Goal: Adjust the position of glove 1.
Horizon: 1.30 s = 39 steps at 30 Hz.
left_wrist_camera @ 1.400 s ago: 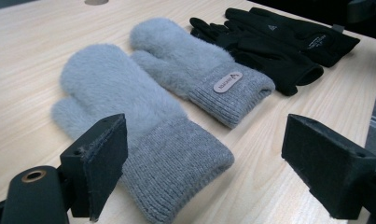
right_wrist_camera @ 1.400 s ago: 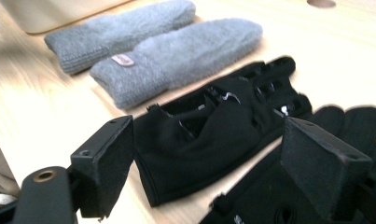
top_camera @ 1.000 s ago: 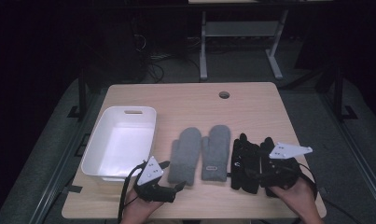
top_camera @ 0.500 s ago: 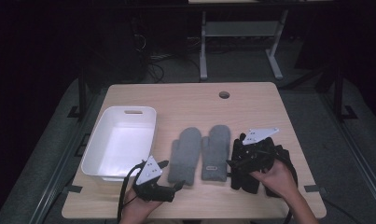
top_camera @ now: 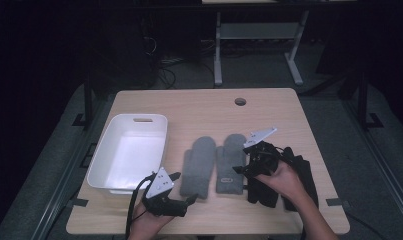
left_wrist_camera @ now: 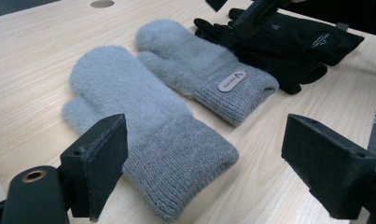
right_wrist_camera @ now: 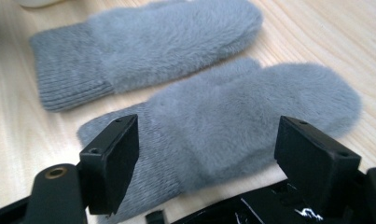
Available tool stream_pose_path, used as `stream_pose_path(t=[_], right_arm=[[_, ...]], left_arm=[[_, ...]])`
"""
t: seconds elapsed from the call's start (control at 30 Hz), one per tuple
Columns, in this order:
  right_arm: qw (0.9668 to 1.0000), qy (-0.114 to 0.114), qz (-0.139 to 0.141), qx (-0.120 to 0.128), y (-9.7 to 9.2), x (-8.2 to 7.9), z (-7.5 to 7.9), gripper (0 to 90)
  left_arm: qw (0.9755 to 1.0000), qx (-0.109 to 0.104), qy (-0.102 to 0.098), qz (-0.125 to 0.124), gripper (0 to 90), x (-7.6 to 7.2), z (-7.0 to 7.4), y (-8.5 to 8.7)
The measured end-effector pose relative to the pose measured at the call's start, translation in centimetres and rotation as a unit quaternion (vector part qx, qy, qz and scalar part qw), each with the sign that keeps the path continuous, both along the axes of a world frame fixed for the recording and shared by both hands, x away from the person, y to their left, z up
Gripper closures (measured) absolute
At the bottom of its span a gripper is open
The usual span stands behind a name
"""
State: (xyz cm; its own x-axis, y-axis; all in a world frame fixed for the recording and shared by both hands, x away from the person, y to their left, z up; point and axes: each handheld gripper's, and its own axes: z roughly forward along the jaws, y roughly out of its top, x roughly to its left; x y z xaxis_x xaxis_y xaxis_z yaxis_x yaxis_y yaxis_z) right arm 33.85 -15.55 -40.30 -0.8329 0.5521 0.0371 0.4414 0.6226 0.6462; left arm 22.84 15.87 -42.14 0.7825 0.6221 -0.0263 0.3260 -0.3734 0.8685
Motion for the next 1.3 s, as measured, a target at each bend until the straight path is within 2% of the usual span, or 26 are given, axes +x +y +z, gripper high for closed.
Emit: stream_pose_path(t=[0.17,0.37,0.4,0.63,0.73,0.8,0.87,1.1,1.13,1.3], right_arm=[[0.9996,0.018,-0.002,-0.022,1.0,1.3,-1.0,22.7],[0.9986,0.028,0.004,-0.044,2.0,2.1,-1.9,24.6],[0.9981,0.027,0.006,-0.055,2.3,2.4,-2.4,25.3],[0.9960,0.040,0.004,-0.080,2.9,3.0,-3.6,26.8],[0.9946,0.044,-0.002,-0.094,3.1,2.9,-3.9,30.4],[0.9941,0.046,-0.003,-0.098,3.2,2.9,-4.0,31.3],[0.9934,0.054,-0.013,-0.100,3.3,2.8,-4.1,36.0],[0.9940,0.056,-0.020,-0.092,3.2,2.6,-4.4,44.4],[0.9942,0.057,-0.021,-0.089,3.2,2.4,-4.4,48.8],[0.9944,0.058,-0.016,-0.087,3.2,2.3,-4.4,57.7]], left_arm=[[1.0000,0.004,0.001,-0.002,14.3,0.0,-0.1,-0.1],[1.0000,0.003,0.001,-0.002,14.3,0.0,0.0,0.0],[1.0000,0.003,0.001,-0.002,14.3,0.0,0.0,0.0],[1.0000,0.003,0.002,-0.001,14.4,-0.1,0.0,0.1],[1.0000,0.003,0.003,-0.001,14.4,0.0,0.0,0.1],[1.0000,0.004,0.004,-0.002,14.4,0.0,-0.1,0.1],[1.0000,0.004,0.004,-0.002,14.4,-0.1,-0.1,0.1],[1.0000,0.005,0.003,-0.001,14.5,-0.1,0.0,0.2],[1.0000,0.006,0.004,-0.002,14.5,-0.1,0.0,0.2],[1.0000,0.004,0.005,-0.001,14.6,-0.2,-0.1,0.1]])
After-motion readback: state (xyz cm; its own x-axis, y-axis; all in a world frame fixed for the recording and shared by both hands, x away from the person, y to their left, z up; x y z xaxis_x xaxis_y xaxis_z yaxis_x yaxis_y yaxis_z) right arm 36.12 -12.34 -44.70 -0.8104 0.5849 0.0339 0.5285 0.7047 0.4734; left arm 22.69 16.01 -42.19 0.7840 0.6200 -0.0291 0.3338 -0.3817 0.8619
